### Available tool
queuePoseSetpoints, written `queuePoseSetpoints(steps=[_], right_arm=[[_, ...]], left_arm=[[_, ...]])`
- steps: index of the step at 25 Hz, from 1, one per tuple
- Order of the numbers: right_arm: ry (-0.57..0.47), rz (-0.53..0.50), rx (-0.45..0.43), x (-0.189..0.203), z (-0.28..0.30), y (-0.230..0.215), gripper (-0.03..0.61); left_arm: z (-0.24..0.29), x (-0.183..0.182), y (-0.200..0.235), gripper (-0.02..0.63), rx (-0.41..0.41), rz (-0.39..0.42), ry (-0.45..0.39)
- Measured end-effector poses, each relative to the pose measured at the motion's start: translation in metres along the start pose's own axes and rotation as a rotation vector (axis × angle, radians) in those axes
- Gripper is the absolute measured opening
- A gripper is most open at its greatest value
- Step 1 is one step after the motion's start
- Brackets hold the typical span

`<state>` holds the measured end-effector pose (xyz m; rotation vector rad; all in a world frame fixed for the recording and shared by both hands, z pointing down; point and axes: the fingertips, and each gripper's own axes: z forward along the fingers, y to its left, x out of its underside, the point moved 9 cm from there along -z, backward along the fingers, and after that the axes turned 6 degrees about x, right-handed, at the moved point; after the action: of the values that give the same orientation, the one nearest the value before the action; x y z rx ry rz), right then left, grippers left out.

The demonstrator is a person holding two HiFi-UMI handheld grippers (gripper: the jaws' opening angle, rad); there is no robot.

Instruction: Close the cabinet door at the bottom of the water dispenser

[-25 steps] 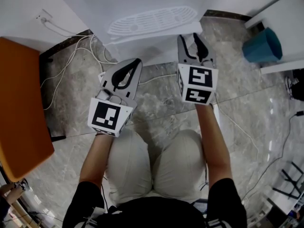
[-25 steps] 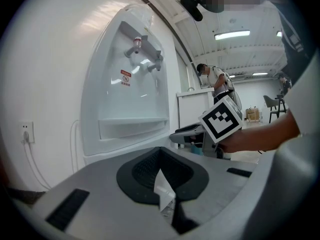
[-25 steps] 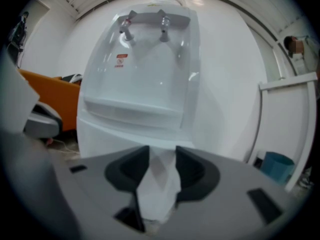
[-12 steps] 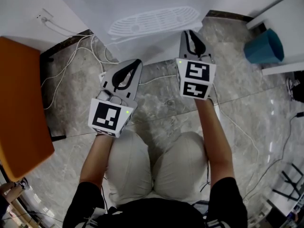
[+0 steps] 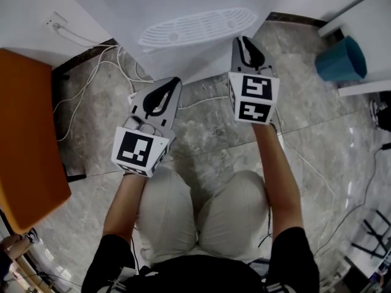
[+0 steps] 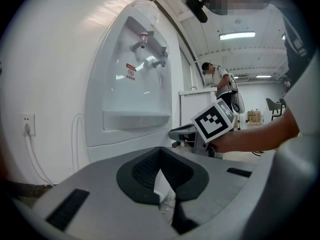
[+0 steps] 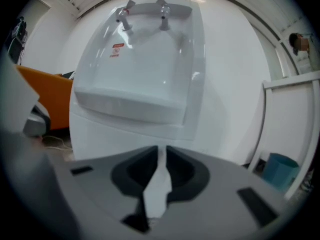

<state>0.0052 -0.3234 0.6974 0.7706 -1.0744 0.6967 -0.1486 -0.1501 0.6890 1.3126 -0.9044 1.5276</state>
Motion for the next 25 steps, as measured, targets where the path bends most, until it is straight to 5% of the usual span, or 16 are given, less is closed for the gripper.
queuePoseSetpoints(steps=[12, 25], right_arm=[[0.016, 0.001, -0.022, -0.002, -0.022, -0.001, 0.037], [0.038, 0.073, -0.089, -0.045, -0.080, -0.001, 0.034]], left_arm=[[-0.005, -0.013, 0.004, 0.011, -0.005, 0.000, -0.014], [-0.025, -0.075, 0.008, 0.011, -0.021, 0.010, 0.009]])
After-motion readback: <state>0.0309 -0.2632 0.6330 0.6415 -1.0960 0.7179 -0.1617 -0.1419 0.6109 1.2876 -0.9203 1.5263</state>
